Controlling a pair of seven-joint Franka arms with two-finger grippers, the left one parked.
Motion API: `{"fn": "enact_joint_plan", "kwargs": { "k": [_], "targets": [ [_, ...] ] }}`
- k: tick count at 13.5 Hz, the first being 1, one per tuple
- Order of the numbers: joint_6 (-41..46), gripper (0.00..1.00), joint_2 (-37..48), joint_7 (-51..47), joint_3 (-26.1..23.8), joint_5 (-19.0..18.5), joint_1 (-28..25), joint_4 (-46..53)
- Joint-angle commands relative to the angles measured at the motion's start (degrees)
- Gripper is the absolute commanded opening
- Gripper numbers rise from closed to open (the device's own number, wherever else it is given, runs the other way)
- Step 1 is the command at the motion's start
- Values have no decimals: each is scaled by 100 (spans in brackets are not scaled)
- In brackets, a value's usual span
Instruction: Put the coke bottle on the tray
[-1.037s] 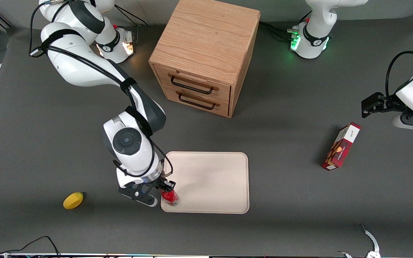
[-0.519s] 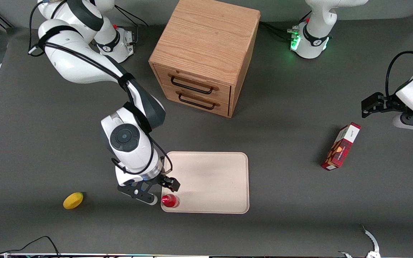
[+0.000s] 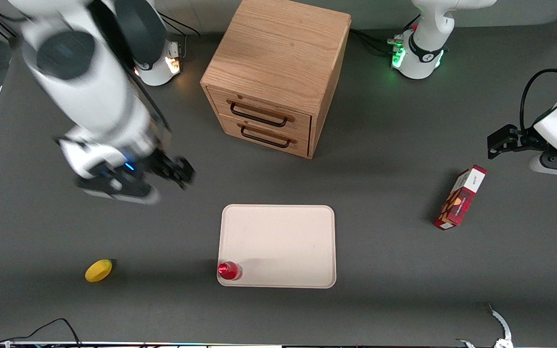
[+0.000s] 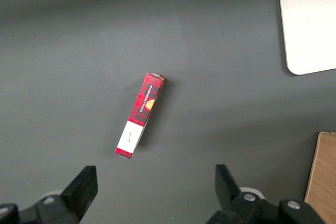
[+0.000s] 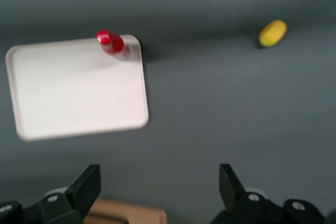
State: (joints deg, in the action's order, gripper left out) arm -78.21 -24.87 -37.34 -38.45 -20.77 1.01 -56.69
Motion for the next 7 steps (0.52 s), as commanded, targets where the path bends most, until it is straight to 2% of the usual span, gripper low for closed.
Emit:
{"fn": "enact_joint_plan", "kwargs": {
  "k": [1,2,3,5,7],
  "targets": [
    [560,100,1209,1278,992,1185,453,-597],
    [605,100,1569,1604,1485,1572,444,-919],
    [501,100,1982,1947,1925,1785,444,-1488],
    [-409,100,2974,2781,2751,2224,418,-3085],
    [-1455,100,3749,3110,3167,2411,357,-4694]
  ]
}}
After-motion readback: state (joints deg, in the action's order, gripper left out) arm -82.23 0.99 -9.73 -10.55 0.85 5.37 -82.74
